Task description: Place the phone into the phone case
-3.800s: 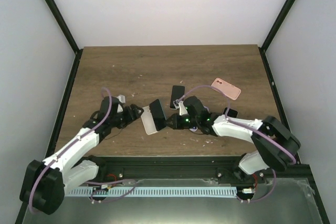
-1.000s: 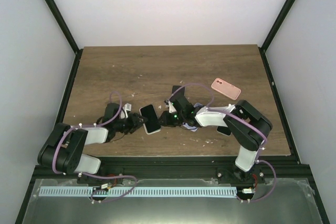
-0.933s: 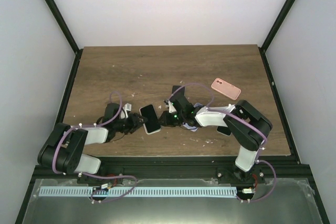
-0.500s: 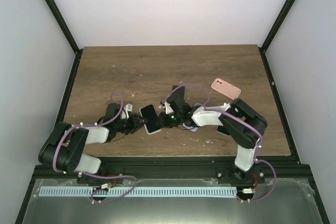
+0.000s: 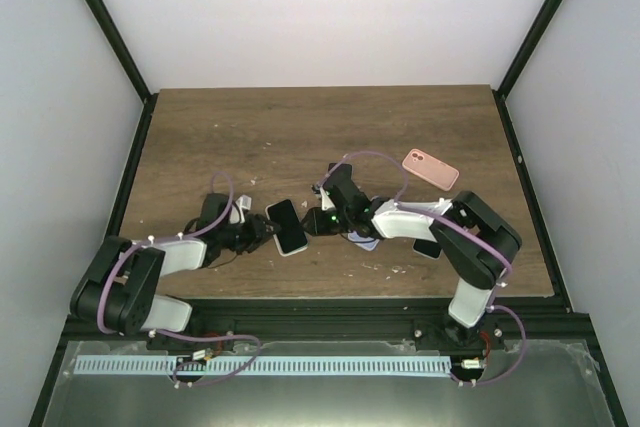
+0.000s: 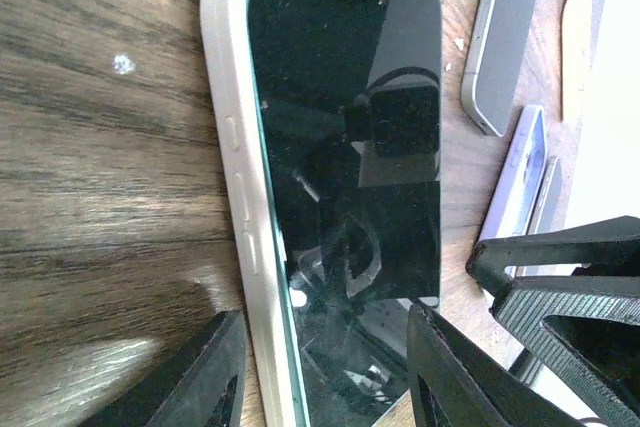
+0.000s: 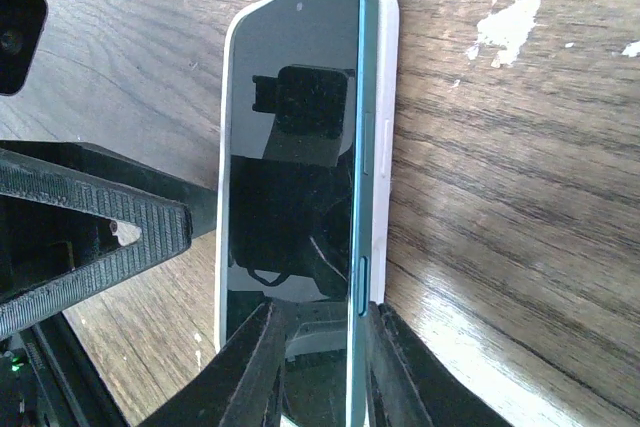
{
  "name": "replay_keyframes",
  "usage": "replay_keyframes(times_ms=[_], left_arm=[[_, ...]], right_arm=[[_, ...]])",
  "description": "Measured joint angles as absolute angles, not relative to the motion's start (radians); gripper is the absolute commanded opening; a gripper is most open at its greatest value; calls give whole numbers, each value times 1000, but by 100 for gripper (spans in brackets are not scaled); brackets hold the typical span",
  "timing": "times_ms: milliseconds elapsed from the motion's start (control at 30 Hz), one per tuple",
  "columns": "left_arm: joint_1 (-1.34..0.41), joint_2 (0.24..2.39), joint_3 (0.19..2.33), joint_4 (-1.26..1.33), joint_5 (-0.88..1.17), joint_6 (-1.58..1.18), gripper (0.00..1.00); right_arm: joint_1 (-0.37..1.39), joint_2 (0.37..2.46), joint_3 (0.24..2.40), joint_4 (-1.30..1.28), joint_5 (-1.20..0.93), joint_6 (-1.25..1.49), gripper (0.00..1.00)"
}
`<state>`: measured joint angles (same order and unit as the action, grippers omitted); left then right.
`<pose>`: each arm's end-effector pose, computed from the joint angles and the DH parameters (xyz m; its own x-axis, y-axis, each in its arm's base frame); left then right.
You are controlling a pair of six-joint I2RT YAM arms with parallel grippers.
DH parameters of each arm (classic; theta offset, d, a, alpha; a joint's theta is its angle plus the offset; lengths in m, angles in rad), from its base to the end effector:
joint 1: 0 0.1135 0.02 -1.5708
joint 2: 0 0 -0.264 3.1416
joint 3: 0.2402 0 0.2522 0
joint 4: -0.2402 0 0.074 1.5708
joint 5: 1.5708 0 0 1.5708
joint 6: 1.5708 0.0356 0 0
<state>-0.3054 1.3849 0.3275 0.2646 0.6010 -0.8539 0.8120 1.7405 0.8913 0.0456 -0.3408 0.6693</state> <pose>0.2003 -0.0842 0.1154 -0.9187 -0.3623 -0.1575 -0.1005 0.5999 -0.7937 0.2295 0.2593 0.1520 -0.9118 -0.1118 -0.3951 -0.3543 0.7006 0.6194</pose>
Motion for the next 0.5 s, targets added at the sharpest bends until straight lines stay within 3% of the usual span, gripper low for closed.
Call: replay_keyframes(times_ms=[500], left_arm=[[-305,1417,339,260,607,-835,40]], right_arm=[[809,1808,892,74,-418,667,12]])
